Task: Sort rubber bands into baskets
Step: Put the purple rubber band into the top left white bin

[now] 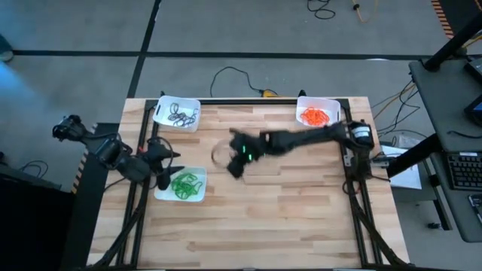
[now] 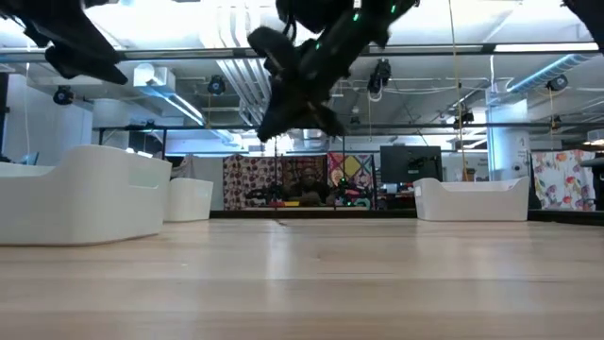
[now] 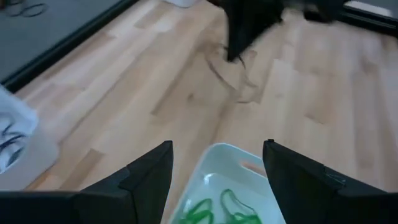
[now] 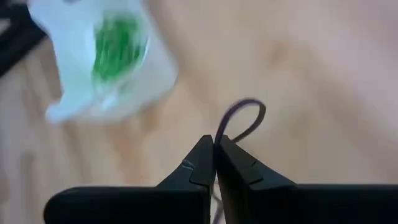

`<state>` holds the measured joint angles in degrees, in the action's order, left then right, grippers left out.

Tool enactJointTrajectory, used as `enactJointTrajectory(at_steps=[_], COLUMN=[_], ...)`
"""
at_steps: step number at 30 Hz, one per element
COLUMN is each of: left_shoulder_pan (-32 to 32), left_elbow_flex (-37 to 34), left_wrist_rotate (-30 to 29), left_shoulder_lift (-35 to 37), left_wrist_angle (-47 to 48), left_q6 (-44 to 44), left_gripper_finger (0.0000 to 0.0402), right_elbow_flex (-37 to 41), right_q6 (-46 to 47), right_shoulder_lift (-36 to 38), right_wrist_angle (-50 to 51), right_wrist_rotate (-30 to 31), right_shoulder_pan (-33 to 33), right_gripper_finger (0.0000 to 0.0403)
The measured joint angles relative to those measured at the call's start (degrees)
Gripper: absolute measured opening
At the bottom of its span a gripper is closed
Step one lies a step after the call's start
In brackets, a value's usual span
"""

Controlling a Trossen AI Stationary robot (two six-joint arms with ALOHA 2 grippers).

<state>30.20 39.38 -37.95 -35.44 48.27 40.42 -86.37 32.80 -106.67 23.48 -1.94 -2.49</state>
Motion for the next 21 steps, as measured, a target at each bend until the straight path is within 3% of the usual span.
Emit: enactJointTrajectory(at_steps=[4,10,16,21], left_shoulder_pan=[-8.5,-27.2,-45.2,-50.6], left_elbow_flex=[0.7,-1.3,-6.8,-8.7], left_wrist_rotate=[3.7,9.3,26.3,32.1], left_shoulder_lift=[-0.3,-2.2,-9.4,-18.9], left_wrist_angle=[-0.6,-11.0,-33.8,-46.2], left_q6=[0.1,-7.0,-14.4,-21.2], left_gripper_finger=[0.0233,0.0233,0.0233,0.0233], right_elbow_flex=[0.1,0.1,0.6,2.8], right_q6=[-16.9,-24.1,-28.5,-29.1], right_shoulder_lift=[0.0,-0.2,-0.3,-0.3], right_wrist_angle=[-9.8,-17.8,-17.8,-15.6], right_wrist_rotate=[-6.1,-17.9,-21.7,-20.7], right_shoulder_pan=[-8.1,-17.9,-21.0,-19.7], right_gripper_finger=[0.0009,0.0009,0.0009,0.0009])
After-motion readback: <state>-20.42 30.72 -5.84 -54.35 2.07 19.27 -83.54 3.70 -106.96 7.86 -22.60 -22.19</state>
